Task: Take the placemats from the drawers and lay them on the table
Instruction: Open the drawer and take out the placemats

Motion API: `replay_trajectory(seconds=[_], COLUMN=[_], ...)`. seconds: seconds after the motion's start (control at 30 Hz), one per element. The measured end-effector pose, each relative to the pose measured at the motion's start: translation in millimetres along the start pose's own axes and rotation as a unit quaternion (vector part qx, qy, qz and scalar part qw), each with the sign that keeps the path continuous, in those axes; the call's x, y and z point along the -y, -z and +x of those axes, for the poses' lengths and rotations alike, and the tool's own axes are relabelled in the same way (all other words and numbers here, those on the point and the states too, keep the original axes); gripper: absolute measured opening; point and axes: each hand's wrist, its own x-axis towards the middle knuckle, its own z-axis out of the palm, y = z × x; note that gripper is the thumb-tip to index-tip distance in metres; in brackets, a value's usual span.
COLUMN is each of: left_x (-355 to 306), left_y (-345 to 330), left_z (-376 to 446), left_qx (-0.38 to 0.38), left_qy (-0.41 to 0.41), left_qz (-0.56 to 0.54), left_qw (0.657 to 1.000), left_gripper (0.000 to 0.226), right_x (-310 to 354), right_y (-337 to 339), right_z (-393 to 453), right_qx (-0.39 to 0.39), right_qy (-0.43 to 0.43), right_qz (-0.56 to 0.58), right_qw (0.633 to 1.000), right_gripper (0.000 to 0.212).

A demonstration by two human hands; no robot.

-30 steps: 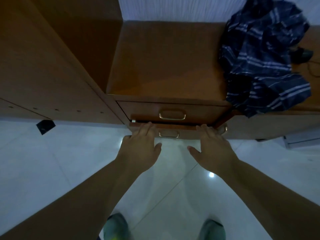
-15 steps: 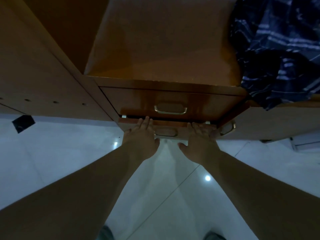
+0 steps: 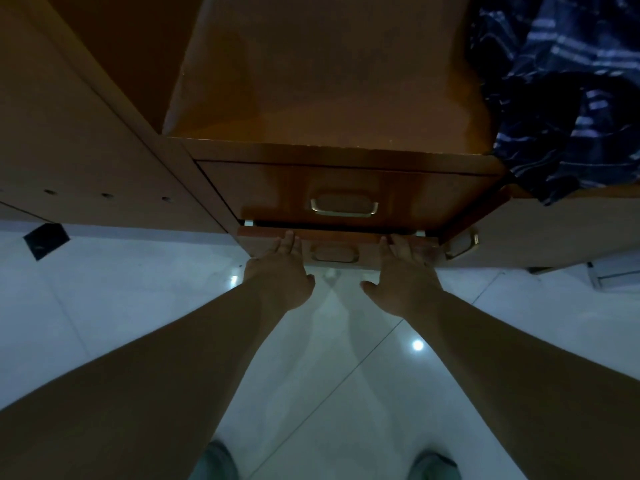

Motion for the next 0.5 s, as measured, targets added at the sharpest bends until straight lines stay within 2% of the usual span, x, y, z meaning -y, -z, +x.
replay_trajectory(seconds=[0.5], left_x=[-2.6], left_y=[-24.4], left_z=[-15.3], left_qx=[-0.038], left_qy=[0.005], left_qz=[-0.005], left_qw=[0.999], left_gripper=[0.083], right_x=[-2.1], right_y=[-21.2], right_z=[-21.5], right_qx=[-0.005], right_qy=[0.001], right_qz=[0.007], right_qw=[1.000], right_gripper=[0.101])
